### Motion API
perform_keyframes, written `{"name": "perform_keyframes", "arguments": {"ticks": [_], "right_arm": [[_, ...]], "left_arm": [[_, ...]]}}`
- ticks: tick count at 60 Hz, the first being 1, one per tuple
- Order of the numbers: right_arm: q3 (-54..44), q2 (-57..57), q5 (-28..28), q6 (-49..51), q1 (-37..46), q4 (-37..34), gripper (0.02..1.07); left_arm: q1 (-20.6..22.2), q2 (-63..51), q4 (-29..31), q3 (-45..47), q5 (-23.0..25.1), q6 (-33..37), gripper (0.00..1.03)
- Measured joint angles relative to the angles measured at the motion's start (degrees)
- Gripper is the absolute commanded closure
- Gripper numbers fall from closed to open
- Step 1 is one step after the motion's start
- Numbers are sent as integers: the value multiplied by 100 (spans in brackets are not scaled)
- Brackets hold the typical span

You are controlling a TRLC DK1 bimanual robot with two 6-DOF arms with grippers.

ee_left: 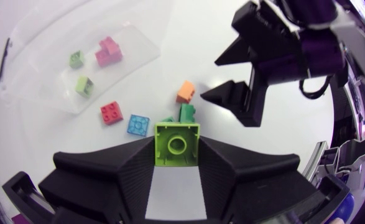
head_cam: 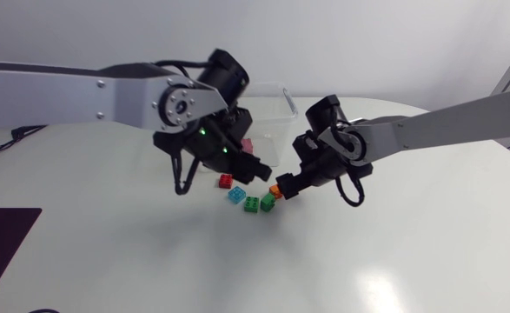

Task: Place the duplo bricks in the container

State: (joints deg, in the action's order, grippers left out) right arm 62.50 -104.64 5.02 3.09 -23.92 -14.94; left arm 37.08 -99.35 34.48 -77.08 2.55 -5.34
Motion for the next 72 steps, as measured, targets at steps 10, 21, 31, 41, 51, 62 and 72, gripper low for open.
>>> {"name": "perform_keyframes", "arguments": {"ticks": [10,21,31,41,51,62,72], "right_arm": [[345,-275,-155,-63,-105,-2,7],[588,-584,-302,-125,-195,-11,7],[743,-673,-341,-166,-280,-68,7],[802,-708,-341,-168,-341,-118,7],[802,-835,-341,-186,-341,-157,11],[802,-905,-341,-186,-356,-177,19],[802,-994,-343,-186,-435,-262,54]], "left_arm": [[-387,562,-444,0,0,68,76],[-807,957,-1281,0,0,107,75],[-1237,892,-1816,0,0,107,75],[-1362,481,-2114,-39,0,107,75],[-1373,-68,-2116,-291,0,107,74],[-1412,-498,-2258,-444,0,107,73],[-1432,-734,-2306,-586,-2,107,72]]}}
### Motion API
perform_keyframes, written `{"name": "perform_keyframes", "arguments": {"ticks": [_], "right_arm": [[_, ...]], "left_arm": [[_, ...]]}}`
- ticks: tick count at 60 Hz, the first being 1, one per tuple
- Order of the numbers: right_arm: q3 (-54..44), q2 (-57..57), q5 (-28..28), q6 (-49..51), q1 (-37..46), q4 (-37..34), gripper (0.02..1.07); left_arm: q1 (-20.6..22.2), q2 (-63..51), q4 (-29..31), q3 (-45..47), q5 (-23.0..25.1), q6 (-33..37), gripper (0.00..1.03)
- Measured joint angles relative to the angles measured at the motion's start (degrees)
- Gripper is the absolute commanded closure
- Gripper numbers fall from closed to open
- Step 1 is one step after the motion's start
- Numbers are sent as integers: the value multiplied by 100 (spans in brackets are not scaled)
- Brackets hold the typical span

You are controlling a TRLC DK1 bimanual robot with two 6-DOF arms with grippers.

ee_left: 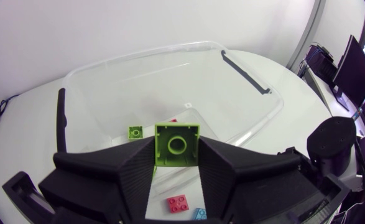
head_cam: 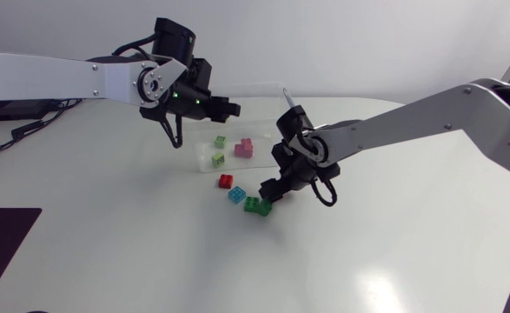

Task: Place the duplo bricks in the container

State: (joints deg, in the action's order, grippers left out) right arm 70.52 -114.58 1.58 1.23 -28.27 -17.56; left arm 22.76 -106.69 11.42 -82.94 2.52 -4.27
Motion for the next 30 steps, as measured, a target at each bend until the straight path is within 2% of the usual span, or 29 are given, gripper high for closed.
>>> {"name": "perform_keyframes", "arguments": {"ticks": [4,5,14,20,23,27,30], "right_arm": [[-2,-15,0,0,-26,-4,73],[-2,-15,0,0,-33,-4,75],[-101,85,-9,0,-50,20,75],[-278,341,-20,0,-50,17,75],[-382,588,-17,0,-50,13,75],[-428,841,-17,-2,-44,-22,75],[-428,1036,-17,-20,-31,-26,75]], "left_arm": [[-24,-55,-26,-66,0,0,72],[-31,-63,-28,-85,0,0,72],[-92,-111,-109,-179,-2,0,62],[-96,-120,-151,-197,-2,0,61],[-96,-170,-155,-262,-11,0,54],[-96,-219,-219,-302,-31,0,37],[-96,-251,-264,-306,-109,2,27]]}}
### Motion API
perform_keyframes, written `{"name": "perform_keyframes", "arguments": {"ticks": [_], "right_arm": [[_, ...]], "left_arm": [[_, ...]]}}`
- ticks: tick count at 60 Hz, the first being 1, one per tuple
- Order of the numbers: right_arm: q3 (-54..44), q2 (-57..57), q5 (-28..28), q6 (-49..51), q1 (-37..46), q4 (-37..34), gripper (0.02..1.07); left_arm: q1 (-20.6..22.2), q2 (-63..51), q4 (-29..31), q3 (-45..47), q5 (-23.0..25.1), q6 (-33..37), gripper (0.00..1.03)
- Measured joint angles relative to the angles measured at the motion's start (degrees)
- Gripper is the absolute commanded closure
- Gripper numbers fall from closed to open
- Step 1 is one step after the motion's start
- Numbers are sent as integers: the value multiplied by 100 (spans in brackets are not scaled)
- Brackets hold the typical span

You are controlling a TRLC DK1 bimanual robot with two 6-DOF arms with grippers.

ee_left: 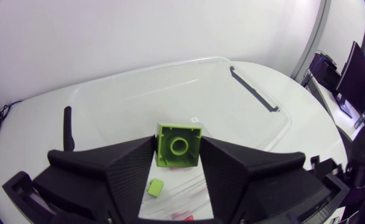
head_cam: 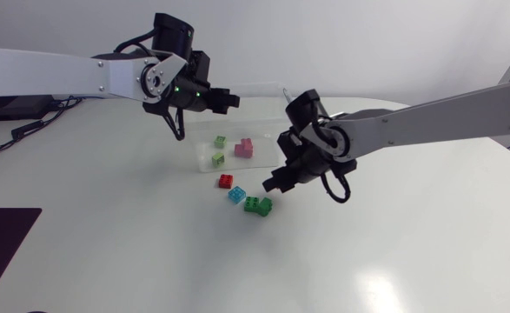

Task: Place the duplo bricks in the container

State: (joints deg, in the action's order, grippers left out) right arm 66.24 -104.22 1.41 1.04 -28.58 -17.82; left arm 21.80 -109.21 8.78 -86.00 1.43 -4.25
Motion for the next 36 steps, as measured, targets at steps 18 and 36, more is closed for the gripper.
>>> {"name": "perform_keyframes", "arguments": {"ticks": [18,36], "right_arm": [[289,693,22,-197,195,-168,75],[1084,673,24,-431,282,-264,75]], "left_arm": [[-24,85,-186,157,-122,20,5],[138,1252,315,1038,-195,424,6]]}}
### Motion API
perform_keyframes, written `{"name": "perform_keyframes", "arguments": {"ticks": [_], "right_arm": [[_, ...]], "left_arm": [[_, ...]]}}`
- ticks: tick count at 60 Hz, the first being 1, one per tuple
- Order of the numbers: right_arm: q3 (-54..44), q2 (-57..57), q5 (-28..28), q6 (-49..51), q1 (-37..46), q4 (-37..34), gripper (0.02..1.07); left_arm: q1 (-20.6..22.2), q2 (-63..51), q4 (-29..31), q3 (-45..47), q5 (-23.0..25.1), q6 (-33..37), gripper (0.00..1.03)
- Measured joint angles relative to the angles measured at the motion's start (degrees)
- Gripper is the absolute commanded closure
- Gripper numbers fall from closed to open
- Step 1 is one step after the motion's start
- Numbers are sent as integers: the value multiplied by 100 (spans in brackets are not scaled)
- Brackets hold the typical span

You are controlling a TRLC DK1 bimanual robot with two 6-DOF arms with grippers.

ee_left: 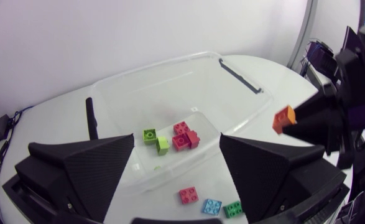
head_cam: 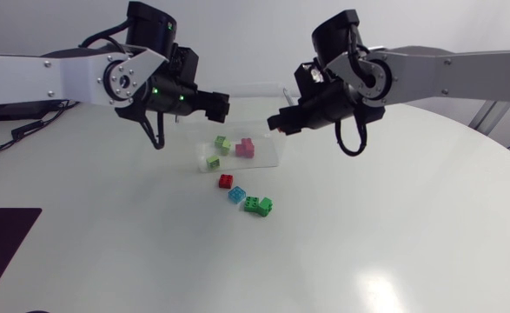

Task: Place the duplo bricks in the container

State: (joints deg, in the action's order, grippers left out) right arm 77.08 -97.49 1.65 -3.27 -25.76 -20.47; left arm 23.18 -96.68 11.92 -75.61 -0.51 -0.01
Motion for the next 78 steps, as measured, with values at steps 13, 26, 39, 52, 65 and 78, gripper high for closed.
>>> {"name": "perform_keyframes", "arguments": {"ticks": [13,26,39,52,65,78], "right_arm": [[557,-232,2,-87,2,-77,75],[962,-629,-7,-129,2,-146,75],[1425,-988,-26,-146,24,-225,75],[2046,-1473,-83,-146,70,-378,48],[2378,-1858,-107,-146,77,-577,11],[2133,-1606,-109,-144,136,-640,9]], "left_arm": [[138,671,280,914,111,378,6],[321,911,339,1646,214,614,6],[365,909,26,1969,219,629,6],[540,697,-199,2170,216,625,6],[728,291,-527,2190,219,627,6],[728,-201,-778,2188,168,595,6]]}}
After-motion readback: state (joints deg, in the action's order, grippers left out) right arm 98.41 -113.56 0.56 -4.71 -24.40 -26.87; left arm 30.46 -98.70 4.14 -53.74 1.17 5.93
